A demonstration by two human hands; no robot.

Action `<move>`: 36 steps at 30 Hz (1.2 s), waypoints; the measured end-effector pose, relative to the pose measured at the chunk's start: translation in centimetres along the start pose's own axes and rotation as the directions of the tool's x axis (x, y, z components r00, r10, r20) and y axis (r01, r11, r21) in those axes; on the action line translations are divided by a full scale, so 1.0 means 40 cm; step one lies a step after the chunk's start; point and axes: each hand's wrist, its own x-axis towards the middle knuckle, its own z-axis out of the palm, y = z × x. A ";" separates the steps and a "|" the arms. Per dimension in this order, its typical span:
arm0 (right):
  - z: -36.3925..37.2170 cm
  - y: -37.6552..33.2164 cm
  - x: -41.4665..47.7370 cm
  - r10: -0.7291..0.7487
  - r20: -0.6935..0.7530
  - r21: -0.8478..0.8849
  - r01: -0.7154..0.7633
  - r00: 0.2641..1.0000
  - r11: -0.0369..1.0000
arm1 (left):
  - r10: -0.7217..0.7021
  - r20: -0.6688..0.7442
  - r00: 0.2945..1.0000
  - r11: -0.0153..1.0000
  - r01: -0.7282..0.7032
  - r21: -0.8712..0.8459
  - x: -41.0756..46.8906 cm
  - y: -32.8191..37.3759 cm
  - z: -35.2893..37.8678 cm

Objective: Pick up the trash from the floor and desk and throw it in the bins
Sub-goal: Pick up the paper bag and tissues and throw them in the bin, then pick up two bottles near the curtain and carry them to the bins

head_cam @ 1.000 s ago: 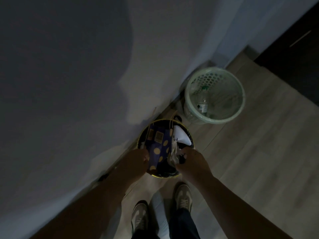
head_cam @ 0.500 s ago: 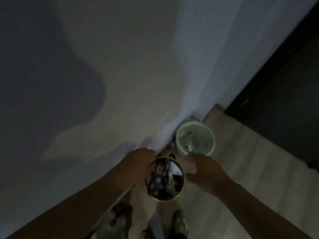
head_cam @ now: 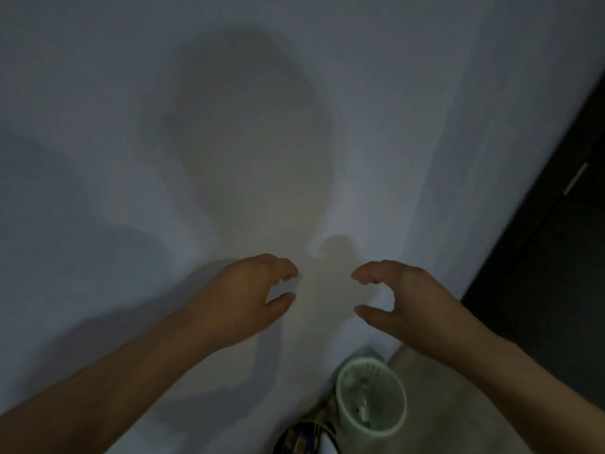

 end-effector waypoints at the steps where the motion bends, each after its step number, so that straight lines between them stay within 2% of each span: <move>1: -0.040 -0.011 0.004 -0.043 -0.026 0.013 0.043 0.999 0.999 | -0.020 -0.030 0.999 1.000 0.020 0.018 -0.001 0.025 -0.037; 5: -0.151 -0.044 0.025 -0.227 -0.085 0.028 0.230 0.970 0.973 | -0.116 -0.115 0.987 0.991 0.122 0.046 -0.025 0.104 -0.132; 8: -0.174 -0.071 0.049 -0.346 -0.064 0.057 0.350 0.936 0.935 | -0.222 -0.188 0.957 0.968 0.240 0.076 -0.072 0.146 -0.165; 13: -0.149 -0.183 0.088 -0.512 -0.002 0.110 0.509 0.859 0.853 | -0.407 -0.282 0.869 0.876 0.459 0.149 -0.237 0.185 -0.234; 17: -0.113 -0.328 0.062 -0.645 0.009 0.165 0.635 0.764 0.755 | -0.535 -0.346 0.771 0.766 0.615 0.185 -0.408 0.235 -0.289; 22: -0.081 -0.572 -0.070 -0.824 0.008 0.243 0.798 0.567 0.552 | -0.615 -0.515 0.598 0.599 0.778 0.188 -0.683 0.365 -0.380; 27: -0.053 -0.840 -0.333 -0.945 -0.005 0.341 0.889 0.328 0.306 | -0.656 -0.635 0.407 0.375 0.906 0.193 -1.035 0.592 -0.454; 31: -0.036 -1.027 -0.620 -0.990 -0.051 0.440 0.893 0.133 0.097 | -0.673 -0.706 0.219 0.164 0.976 0.146 -1.320 0.840 -0.491; 36: -0.034 -1.230 -0.972 -0.988 -0.079 0.501 0.852 -0.131 -0.153 | -0.637 -0.771 -0.009 -0.080 0.995 0.055 -1.597 1.146 -0.494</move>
